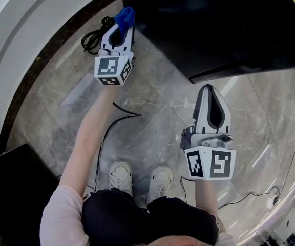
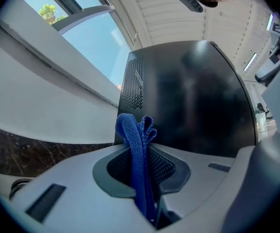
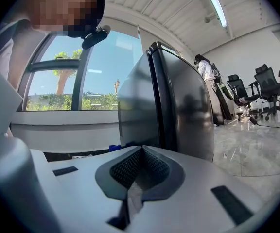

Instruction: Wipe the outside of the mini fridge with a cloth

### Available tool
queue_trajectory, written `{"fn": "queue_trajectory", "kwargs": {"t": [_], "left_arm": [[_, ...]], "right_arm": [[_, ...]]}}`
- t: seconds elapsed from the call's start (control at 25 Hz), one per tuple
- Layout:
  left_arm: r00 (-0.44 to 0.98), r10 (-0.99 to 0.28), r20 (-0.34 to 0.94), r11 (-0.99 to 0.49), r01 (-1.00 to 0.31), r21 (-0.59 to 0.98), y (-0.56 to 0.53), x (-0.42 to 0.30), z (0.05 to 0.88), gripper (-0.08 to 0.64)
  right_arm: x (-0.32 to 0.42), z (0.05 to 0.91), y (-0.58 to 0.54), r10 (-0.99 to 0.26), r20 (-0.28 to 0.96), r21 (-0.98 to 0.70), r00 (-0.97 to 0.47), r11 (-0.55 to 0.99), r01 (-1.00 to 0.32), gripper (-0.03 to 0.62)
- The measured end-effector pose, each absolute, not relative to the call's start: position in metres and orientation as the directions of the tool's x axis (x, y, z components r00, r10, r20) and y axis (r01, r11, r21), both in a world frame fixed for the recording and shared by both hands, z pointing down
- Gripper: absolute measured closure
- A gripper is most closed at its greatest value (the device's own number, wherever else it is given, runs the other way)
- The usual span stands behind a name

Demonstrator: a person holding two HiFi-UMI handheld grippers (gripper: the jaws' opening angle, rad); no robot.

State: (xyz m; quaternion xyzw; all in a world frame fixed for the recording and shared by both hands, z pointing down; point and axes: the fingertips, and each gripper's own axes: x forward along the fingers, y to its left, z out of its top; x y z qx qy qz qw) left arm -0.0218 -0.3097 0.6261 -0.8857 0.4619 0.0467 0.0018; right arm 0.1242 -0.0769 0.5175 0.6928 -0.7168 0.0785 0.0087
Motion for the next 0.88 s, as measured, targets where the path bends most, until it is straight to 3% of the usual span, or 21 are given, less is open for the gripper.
{"fn": "queue_trajectory", "kwargs": {"t": [0.88], "left_arm": [[0.46,-0.886,-0.06,-0.464,-0.883,0.073,-0.385,-0.047,0.654,0.5]], "right_arm": [[0.123,0.554,-0.103,-0.979,0.2,-0.092,-0.046,0.028,-0.995,0.58]]}}
